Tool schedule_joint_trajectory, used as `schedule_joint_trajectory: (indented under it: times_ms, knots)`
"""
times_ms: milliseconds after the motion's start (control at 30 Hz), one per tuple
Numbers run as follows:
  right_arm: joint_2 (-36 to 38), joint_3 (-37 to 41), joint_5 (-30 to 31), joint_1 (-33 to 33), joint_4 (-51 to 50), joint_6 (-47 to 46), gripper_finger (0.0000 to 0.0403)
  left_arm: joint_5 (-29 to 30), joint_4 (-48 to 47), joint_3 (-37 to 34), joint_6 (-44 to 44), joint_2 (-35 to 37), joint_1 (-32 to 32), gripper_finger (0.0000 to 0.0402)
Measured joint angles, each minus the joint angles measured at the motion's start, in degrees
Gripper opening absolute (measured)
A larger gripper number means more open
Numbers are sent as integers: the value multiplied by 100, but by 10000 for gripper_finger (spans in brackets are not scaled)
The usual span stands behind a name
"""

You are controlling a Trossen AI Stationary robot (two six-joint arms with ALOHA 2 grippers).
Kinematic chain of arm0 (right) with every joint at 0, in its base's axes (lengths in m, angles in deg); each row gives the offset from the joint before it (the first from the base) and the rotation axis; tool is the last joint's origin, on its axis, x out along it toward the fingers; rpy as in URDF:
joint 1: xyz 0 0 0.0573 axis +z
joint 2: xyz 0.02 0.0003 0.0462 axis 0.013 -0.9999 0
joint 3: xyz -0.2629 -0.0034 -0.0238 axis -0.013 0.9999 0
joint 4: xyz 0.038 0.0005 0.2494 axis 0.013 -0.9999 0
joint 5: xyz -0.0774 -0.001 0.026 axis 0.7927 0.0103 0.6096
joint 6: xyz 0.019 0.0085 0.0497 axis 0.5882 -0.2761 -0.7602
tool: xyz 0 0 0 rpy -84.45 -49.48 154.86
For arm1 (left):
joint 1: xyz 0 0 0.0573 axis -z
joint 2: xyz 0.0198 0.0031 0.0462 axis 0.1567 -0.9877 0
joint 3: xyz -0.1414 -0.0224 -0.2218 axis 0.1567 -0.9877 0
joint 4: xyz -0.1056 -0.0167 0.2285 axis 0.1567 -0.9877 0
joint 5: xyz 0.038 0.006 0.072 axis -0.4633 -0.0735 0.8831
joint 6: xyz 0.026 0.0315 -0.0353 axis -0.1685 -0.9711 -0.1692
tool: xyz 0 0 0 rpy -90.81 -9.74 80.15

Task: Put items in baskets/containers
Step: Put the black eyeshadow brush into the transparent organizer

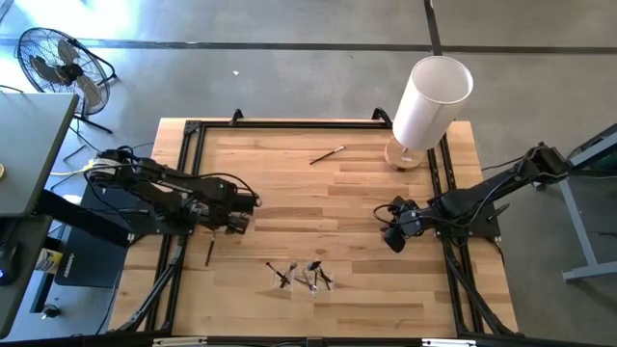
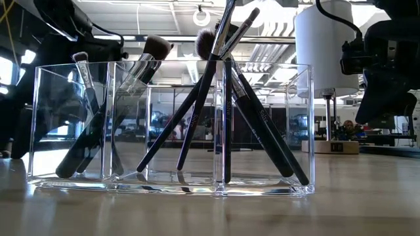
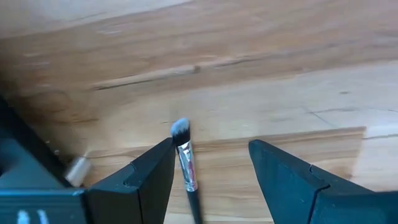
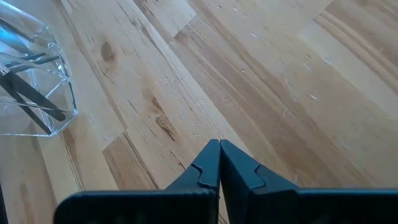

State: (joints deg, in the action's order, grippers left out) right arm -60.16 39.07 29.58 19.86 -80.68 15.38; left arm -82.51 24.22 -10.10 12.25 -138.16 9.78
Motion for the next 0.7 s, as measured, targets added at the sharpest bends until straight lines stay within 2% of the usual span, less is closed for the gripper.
schedule_joint_trajectory:
  times_ms: [233,600,700]
  knots:
    - [0,0,6,0,-2,9,6,129,170,9,-76,2,5,215]
    - [-1,-2,46,2,2,38,4,460,172,13,-1195,4,7,215]
    - [-2,-2,46,2,5,-11,3,486,176,12,-1310,2,7,203]
